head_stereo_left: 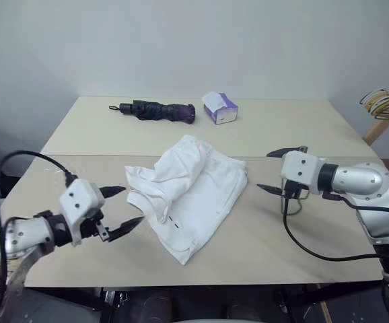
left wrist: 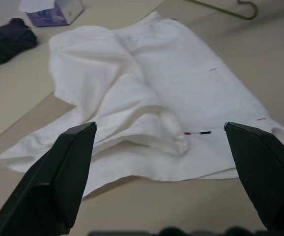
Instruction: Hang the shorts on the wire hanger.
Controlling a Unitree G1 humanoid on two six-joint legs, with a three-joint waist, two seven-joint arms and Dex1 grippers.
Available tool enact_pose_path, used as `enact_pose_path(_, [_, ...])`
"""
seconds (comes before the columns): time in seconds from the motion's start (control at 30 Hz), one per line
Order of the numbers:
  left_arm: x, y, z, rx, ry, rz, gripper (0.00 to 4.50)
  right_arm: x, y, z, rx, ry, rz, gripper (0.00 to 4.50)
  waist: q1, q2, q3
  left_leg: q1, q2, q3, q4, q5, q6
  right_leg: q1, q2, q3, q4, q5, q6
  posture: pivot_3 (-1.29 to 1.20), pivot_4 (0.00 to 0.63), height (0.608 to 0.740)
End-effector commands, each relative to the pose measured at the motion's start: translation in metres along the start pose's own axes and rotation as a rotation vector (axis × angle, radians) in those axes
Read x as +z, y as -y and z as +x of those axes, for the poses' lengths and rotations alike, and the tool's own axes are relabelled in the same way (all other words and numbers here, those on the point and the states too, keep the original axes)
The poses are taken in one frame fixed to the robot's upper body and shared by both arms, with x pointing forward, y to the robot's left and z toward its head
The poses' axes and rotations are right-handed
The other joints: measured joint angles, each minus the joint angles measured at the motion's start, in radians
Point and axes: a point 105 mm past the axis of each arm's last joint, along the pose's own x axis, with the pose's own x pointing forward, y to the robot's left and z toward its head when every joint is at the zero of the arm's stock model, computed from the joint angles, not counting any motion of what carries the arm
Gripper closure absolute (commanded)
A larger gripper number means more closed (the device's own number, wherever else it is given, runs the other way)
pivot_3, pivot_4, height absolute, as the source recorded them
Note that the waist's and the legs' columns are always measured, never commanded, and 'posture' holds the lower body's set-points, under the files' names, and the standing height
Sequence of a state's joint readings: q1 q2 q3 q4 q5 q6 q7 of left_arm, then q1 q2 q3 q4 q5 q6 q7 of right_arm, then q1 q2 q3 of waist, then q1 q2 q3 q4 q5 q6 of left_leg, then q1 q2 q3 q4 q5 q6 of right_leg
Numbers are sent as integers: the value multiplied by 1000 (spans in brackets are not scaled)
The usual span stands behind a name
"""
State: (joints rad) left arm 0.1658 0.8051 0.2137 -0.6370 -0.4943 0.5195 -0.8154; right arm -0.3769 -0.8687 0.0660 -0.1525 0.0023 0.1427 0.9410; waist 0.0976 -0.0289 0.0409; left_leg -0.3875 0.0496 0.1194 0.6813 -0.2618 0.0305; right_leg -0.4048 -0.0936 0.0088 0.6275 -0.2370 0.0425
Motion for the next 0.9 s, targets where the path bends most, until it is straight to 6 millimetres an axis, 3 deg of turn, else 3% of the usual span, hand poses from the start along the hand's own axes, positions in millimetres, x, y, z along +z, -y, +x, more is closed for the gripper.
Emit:
enact_pose_path(0.03, [4,33,27,-126,24,27,0,8,6,-4,-51,15,-21,32,-1,0,0,0,0,0,0,0,0,0,0,0,0,0,0,163,0,740])
enact_pose_path(0.2, [-15,67,50,-254,-28,15,0,7,4,-5,-65,4,-11,32,-7,0,-1,0,0,0,0,0,0,0,1,1,0,0,0,137,0,740])
enact_pose_path(0.43, [-43,70,72,-266,-126,-2,0,7,3,-6,-76,-2,-3,32,-10,1,-1,0,0,0,0,0,0,0,1,1,0,0,0,125,0,740])
enact_pose_path(0.53, [-55,73,78,-277,-180,26,622,6,2,-5,-75,-5,-4,0,-10,1,-2,-1,0,0,0,0,0,-1,1,0,-1,0,0,120,0,740])
enact_pose_path(0.67, [-60,78,81,-296,-200,29,1857,6,2,-5,-78,-10,-6,0,-18,1,-2,-1,0,-1,0,0,0,-1,0,1,0,0,0,116,0,740])
enact_pose_path(0.9, [-66,65,78,-237,-246,77,3986,3,1,-4,-76,-23,-13,0,-30,1,-4,1,0,-2,1,0,0,1,0,1,0,0,0,125,0,740])
